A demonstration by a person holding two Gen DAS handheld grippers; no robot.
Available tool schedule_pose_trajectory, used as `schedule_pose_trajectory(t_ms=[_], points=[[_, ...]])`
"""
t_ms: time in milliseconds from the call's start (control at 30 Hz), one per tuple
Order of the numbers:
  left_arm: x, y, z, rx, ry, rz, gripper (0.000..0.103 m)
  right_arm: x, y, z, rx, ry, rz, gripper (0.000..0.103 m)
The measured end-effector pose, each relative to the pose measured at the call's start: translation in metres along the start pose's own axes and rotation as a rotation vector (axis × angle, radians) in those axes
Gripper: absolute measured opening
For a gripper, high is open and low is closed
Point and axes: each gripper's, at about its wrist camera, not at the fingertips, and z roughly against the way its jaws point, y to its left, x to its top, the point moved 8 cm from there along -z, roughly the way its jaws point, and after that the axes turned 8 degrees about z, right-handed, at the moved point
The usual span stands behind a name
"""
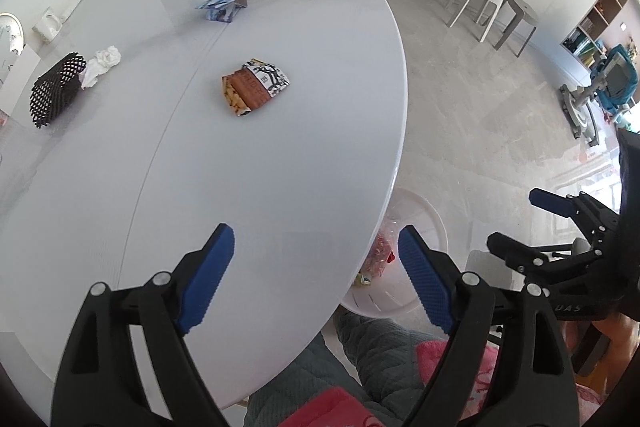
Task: Collect trash
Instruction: 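Move both open tools back over the table toward the black net and box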
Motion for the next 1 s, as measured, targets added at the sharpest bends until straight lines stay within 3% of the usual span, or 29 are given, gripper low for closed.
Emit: schedule_pose_trajectory(t_ms=[267,500,700,1000], points=[[0.022,0.039,0.024,0.022,-0.081,0.071,0.091,0.050,0.003,0.037,-0.039,-0.111,-0.019,0.101],[0.044,0.093,0.048,0.090,-0.152,0.134,0.095,0.091,0.029,0.051,-0.041,-0.188,0.009,0.101],[0.064,0.163,0.059,0.126,-0.196,0.266,0.095,0.129,0.061,0.048,-0.016,-0.208,0.051,0.101],[0.099,0.274,0.053,0.150,-0.207,0.557,0.095,0.195,0.125,0.025,0.022,-0.227,0.150,0.101]])
